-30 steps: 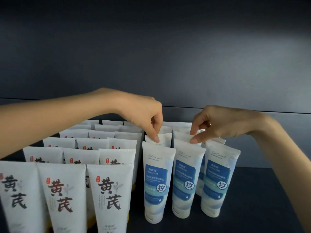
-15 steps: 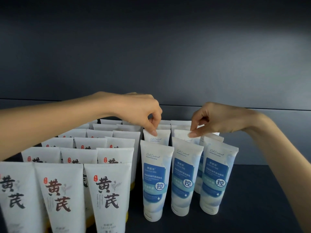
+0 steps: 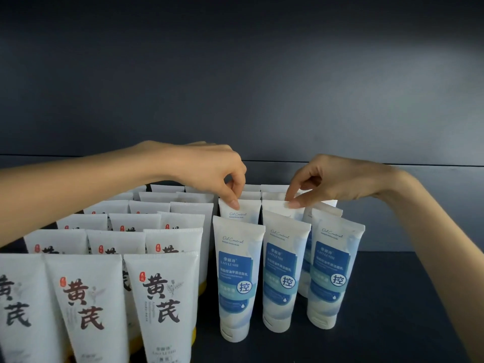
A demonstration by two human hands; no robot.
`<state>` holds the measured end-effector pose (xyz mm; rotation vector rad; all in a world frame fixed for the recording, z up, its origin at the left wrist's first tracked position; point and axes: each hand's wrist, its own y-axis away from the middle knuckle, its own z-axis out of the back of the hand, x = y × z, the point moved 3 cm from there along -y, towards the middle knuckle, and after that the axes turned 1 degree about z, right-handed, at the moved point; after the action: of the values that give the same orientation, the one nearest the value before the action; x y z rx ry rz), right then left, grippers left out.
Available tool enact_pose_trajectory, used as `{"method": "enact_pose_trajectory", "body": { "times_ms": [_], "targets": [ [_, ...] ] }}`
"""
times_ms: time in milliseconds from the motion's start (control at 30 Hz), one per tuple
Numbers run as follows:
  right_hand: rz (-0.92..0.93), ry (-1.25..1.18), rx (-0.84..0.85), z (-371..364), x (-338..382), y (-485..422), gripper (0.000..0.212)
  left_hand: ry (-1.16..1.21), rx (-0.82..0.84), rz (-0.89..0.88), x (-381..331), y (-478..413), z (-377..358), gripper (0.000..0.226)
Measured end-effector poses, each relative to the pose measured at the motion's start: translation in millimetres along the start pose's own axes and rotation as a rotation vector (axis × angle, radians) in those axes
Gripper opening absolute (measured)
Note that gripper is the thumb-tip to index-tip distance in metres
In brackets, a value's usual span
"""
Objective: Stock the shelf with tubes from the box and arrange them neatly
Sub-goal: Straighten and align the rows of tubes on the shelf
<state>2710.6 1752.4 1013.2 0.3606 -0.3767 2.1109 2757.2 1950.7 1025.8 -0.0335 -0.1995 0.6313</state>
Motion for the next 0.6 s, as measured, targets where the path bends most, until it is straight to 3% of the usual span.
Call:
{"method": "enact_pose_trajectory", "body": {
  "times_ms": [167, 433, 600],
  "targets": [
    [-0.014, -0.022, -0.122, 20.6, -8.6, 16.3, 0.030, 0.081, -0.052, -0.001, -0.1, -2.5, 1.1, 0.018],
    [-0.121, 0.065, -0.086, 20.4, -19.5, 35.3, 0.042, 0.212, -0.100, -0.049, -18.4, -21.9, 0.6, 0.022],
    [-0.172, 0.113, -0.041, 15.7, -16.2, 39.2, 0.022, 0.179, -0.078, -0.046, -25.1, -31.6, -1.2, 0.019]
  ]
}}
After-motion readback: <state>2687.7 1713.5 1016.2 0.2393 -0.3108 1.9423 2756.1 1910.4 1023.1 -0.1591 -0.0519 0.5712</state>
